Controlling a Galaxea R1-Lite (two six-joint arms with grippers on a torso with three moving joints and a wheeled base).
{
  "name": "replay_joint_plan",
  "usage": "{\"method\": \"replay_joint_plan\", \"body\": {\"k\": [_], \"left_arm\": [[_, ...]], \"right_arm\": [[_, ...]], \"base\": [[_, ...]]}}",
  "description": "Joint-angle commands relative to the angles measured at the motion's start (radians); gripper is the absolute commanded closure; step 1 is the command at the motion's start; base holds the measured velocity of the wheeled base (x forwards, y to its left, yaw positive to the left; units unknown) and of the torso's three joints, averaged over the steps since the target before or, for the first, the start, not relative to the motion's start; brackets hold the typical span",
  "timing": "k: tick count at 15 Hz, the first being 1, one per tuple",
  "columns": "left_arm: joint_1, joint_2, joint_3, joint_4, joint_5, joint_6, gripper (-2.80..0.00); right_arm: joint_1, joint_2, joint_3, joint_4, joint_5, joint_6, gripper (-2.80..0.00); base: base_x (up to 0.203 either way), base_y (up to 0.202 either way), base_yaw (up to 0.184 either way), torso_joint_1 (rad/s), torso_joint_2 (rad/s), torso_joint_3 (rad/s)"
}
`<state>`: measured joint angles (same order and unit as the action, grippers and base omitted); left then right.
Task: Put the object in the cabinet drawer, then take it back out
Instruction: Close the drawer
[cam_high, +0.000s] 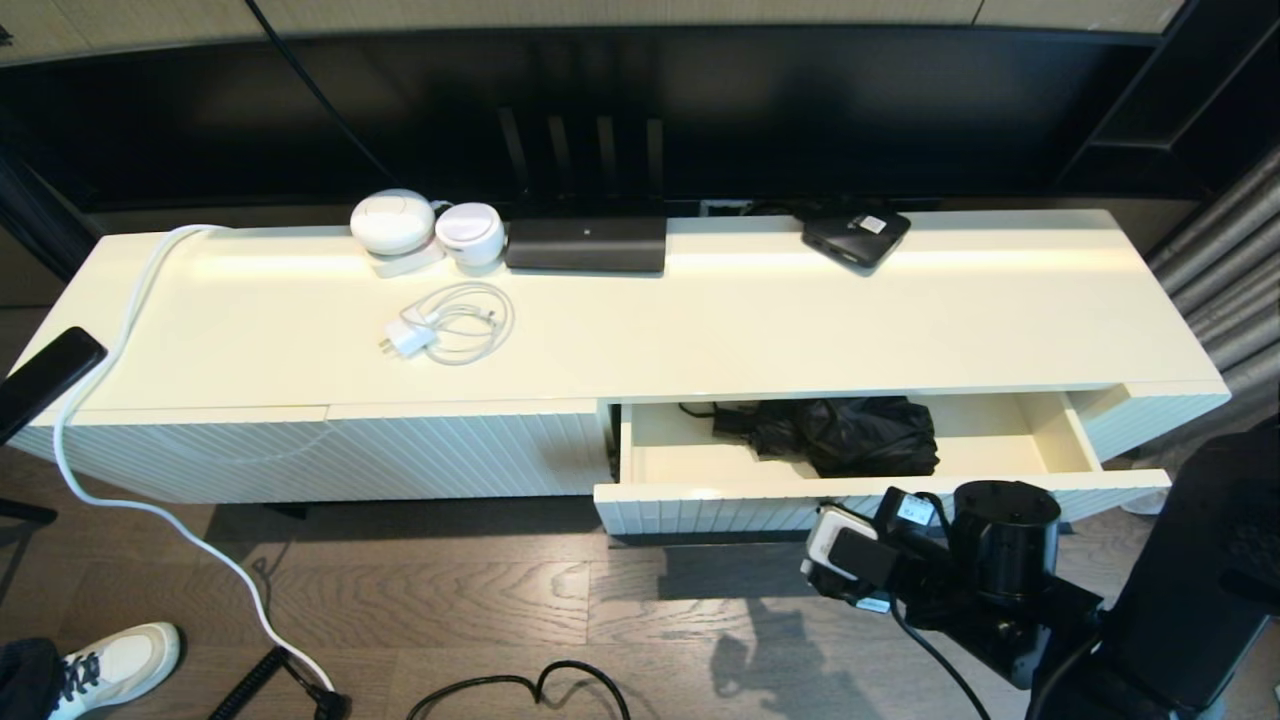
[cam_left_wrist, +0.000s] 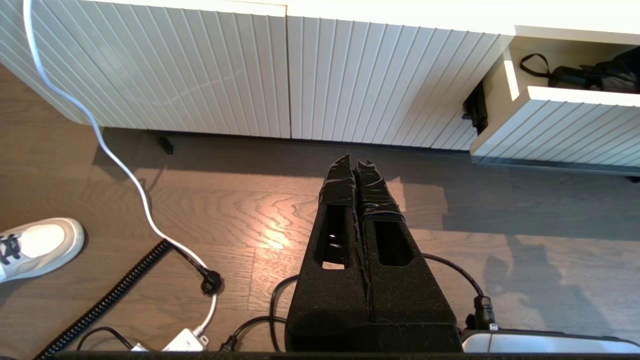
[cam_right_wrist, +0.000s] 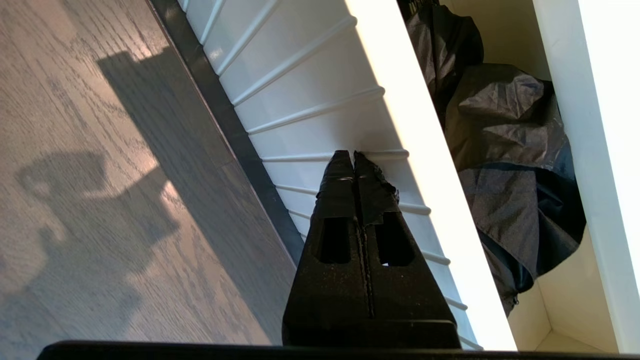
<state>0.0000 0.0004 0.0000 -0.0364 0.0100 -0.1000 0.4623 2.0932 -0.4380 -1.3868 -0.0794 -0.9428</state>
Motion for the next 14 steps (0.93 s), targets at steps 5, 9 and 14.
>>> {"method": "replay_joint_plan", "body": {"k": [5,9,14], "left_arm": [[0.0,0.0,0.0,0.0,0.001,-0.001,0.0],[0.0,0.0,0.0,0.0,0.001,-0.001,0.0],[0.0,0.0,0.0,0.0,0.001,-0.001,0.0]], "right_arm": [[-0.025,0.044,-0.08,-0.008,0.012,-0.005,0.0],[-0.049,0.063,-0.124,-0.009,0.03,-0.005,0.0],[-0.075,0.094,-0.182,-0.008,0.045,-0.007,0.0]], "base": [[0.0,0.0,0.0,0.0,0.0,0.0],[0.0,0.0,0.0,0.0,0.0,0.0],[0.0,0.0,0.0,0.0,0.0,0.0]]}}
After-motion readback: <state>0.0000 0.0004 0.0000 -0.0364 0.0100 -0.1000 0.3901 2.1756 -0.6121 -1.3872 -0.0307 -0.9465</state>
